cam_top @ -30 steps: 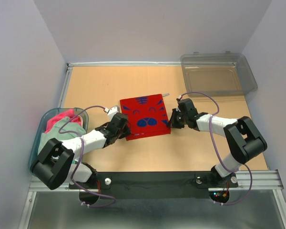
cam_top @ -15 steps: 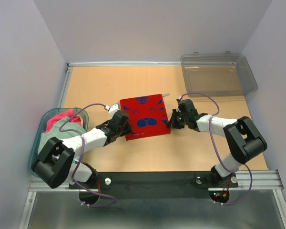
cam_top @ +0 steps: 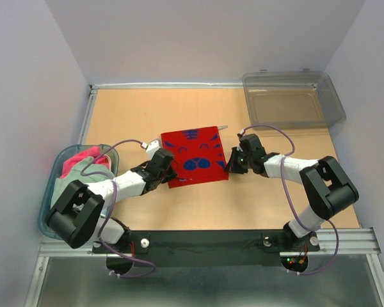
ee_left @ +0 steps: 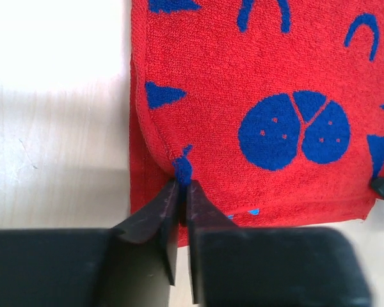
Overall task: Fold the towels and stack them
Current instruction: Fold the towel
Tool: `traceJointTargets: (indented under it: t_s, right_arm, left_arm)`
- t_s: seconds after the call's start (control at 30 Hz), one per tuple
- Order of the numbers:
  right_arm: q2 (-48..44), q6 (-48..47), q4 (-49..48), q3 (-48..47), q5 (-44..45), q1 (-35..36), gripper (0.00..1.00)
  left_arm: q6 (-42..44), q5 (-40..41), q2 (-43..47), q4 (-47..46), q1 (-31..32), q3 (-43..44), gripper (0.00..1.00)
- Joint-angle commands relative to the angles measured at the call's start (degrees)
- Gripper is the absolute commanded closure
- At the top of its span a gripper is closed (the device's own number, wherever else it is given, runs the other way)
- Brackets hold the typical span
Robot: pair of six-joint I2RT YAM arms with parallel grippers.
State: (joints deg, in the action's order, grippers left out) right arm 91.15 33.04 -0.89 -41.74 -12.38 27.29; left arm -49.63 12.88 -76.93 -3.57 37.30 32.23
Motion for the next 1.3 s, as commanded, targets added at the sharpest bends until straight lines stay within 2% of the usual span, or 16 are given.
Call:
traceJointTargets:
  t_s: [0.0,0.03,0.1,0.5,0.77,0.97,1.27]
  right_arm:
    - [-1.5,-0.2,-2.6,1.1,0.9,0.0,0.99]
    - [-1.5,-0.2,-2.5,0.9,0.9,0.0,0.99]
    - [-2.0,-0.7,-2.5,0.5,0.8,0.0,0.99]
    - [-10.6,-1.5,2.8,-3.3,2.6,0.0,0.99]
    - [-14.0,-0.5,5.0,-1.4,1.1,0.0,0.99]
    - [-9.9,-0.3,4.3,1.1,1.5,0.0,0.99]
    - [-4.9,-0.3,1.4,3.4,4.1,0.0,0.99]
  left_arm:
    - [0.1,2.1,1.3,0.1,0.2,-0.6,0.92]
    - [0.1,2.7,1.8,0.6,0.2,-0.1,0.96]
    - [1.1,3.2,2.3,2.3,0.2,0.7,0.98]
    - [4.8,5.5,8.5,13.1,0.2,8.6,0.99]
    - [1.4,0.5,11.6,13.0,1.0,2.9,0.99]
    - [-1.3,-2.8,10.3,9.0,1.8,-2.3,0.99]
    - [-1.9,-3.8,5.3,6.6,3.1,-3.3,0.96]
